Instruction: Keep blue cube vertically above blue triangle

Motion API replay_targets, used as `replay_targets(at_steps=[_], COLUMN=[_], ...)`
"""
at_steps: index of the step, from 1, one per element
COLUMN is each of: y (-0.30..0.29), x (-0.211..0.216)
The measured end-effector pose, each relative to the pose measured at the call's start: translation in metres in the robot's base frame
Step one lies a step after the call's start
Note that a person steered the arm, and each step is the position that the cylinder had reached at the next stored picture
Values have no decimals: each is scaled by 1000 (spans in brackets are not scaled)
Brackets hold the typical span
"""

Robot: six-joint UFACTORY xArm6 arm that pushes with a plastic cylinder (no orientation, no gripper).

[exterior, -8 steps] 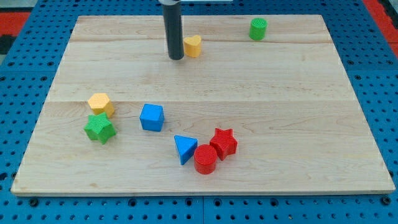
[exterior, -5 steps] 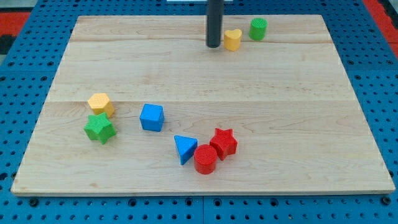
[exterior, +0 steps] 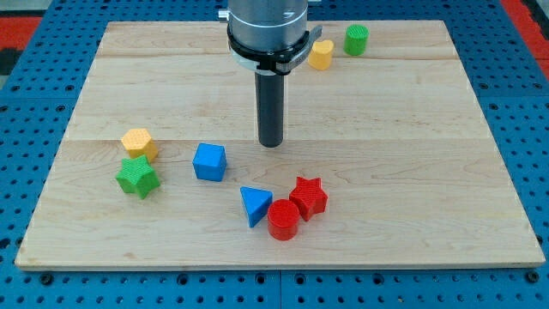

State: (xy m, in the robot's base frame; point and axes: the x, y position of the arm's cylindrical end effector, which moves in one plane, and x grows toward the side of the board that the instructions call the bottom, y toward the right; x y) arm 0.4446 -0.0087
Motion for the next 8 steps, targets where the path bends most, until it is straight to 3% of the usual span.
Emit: replay_targets(at_steps=[3, 4, 7, 8], y=[-17, -18, -78, -89], x=[28, 55, 23, 32])
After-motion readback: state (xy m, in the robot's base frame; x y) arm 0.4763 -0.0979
